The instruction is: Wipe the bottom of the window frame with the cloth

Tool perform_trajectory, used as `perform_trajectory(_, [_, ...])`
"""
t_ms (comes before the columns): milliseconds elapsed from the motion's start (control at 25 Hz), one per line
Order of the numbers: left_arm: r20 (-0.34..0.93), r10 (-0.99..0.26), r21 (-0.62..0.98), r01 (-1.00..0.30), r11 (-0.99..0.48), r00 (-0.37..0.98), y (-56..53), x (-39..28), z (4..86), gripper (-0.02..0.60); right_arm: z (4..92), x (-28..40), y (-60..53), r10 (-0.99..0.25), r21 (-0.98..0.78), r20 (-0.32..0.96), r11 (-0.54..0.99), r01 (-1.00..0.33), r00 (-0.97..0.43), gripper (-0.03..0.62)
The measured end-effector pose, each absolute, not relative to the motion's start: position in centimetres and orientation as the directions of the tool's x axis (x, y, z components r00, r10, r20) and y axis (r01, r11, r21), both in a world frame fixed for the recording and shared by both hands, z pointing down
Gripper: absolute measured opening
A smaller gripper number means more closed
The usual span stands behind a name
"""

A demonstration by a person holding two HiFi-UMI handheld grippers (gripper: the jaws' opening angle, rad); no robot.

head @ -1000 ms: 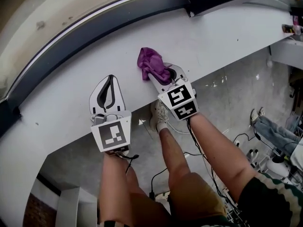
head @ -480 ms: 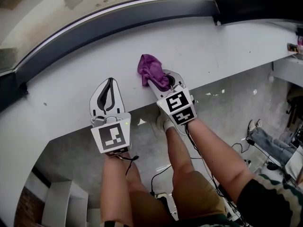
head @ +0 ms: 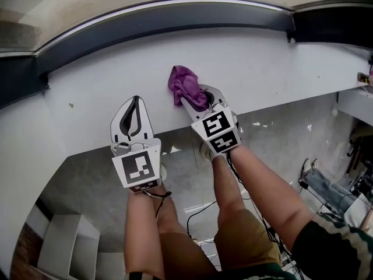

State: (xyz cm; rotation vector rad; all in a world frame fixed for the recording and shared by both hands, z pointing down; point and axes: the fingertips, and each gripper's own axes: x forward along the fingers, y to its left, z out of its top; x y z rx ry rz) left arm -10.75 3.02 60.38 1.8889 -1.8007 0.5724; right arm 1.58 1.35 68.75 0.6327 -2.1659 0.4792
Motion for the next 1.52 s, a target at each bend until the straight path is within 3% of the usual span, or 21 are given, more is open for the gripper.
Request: perform_trajectory(1520, [0.592, -0.788, 0.031, -0.972, 0.232, -0.169, 13.9, -31.2, 60.3, 0.005, 68.6, -24.7, 10.7, -0.109, -0.186, 0.749, 0.912, -0.366, -0.654, 0.153])
